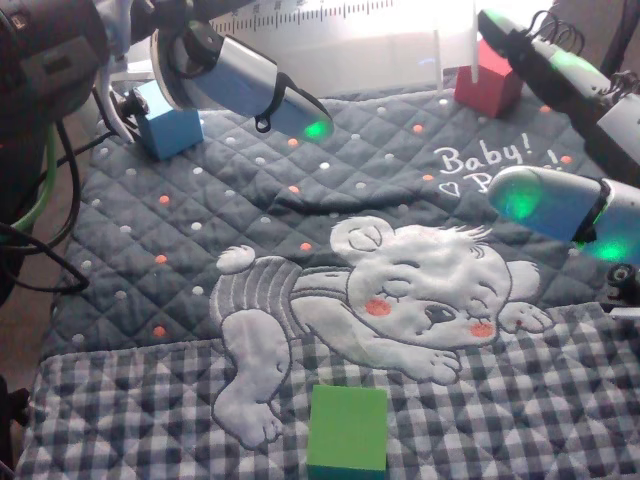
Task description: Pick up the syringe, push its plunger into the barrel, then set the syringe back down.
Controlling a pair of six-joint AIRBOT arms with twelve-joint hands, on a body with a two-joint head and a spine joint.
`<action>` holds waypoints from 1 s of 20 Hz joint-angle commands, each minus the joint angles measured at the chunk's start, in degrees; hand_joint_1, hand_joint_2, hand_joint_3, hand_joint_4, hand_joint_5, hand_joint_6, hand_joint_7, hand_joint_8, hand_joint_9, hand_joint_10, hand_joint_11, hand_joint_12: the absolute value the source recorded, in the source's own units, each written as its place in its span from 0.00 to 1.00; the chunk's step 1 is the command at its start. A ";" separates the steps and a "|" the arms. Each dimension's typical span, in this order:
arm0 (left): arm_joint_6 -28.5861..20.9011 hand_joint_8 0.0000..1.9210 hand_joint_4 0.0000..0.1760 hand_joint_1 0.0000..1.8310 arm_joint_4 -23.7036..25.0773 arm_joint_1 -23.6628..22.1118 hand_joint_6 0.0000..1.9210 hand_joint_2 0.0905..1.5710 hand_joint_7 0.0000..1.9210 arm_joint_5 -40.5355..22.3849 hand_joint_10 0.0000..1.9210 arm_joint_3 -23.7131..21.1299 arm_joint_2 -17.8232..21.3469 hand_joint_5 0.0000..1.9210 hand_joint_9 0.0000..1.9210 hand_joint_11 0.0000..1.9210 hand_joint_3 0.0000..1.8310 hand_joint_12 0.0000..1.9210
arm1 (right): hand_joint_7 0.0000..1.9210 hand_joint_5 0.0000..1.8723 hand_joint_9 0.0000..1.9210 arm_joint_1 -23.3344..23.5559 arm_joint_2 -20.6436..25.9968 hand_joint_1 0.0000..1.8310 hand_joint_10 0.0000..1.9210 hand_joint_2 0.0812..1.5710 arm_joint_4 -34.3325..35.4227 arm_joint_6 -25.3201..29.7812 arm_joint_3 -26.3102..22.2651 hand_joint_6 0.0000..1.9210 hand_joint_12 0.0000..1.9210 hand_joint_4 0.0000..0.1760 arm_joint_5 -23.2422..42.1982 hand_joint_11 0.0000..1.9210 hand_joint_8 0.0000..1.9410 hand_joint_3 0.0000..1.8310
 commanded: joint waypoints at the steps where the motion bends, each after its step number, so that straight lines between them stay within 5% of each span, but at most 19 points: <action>1: -0.76 1.00 0.58 0.79 -2.38 -1.41 1.00 0.73 0.72 -7.25 1.00 -0.18 -0.69 0.59 0.79 0.82 0.00 1.00 | 0.01 0.01 0.00 0.82 -0.30 0.01 0.00 0.54 -2.27 0.44 -0.23 0.00 0.00 0.01 6.12 0.00 0.00 0.00; 3: -0.76 1.00 0.57 0.80 -2.06 -1.58 1.00 0.73 0.72 -7.08 1.00 -0.17 -0.91 0.60 0.80 0.82 0.00 1.00 | 0.01 0.01 0.00 0.85 -0.37 0.00 0.00 0.54 -2.27 0.46 -0.23 0.00 0.00 0.00 6.09 0.00 0.00 0.00; 4: -0.76 1.00 0.57 0.81 -1.86 -1.68 1.00 0.73 0.72 -6.99 1.00 -0.17 -1.02 0.60 0.80 0.82 0.00 1.00 | 0.01 0.01 0.00 0.87 -0.40 0.00 0.00 0.53 -2.27 0.46 -0.23 0.00 0.00 0.09 6.09 0.00 0.00 0.00; 13: -0.81 1.00 0.54 0.80 -0.53 -1.59 1.00 0.73 0.68 -5.73 1.00 -0.25 -0.70 0.58 0.76 0.78 0.00 1.00 | 0.02 0.02 0.01 0.89 1.50 0.00 0.00 0.55 -2.26 0.61 -0.25 0.01 0.00 0.00 6.10 0.01 0.01 0.00; 17: -0.97 1.00 0.60 0.77 -0.52 -1.03 1.00 0.73 0.70 -5.18 1.00 -0.30 0.38 0.56 0.79 0.81 0.00 1.00 | 0.02 0.02 0.00 0.88 2.94 0.01 0.00 0.55 -2.23 0.61 -0.42 0.01 0.00 0.08 6.10 0.00 0.00 0.00; 20: -1.13 1.00 0.63 0.76 -0.53 -0.65 1.00 0.74 0.72 -4.88 1.00 -0.53 1.30 0.57 0.80 0.81 0.01 1.00 | 0.02 0.02 0.00 0.87 3.53 0.00 0.00 0.58 -2.01 0.61 -0.50 0.00 0.00 0.03 6.09 0.01 0.00 0.01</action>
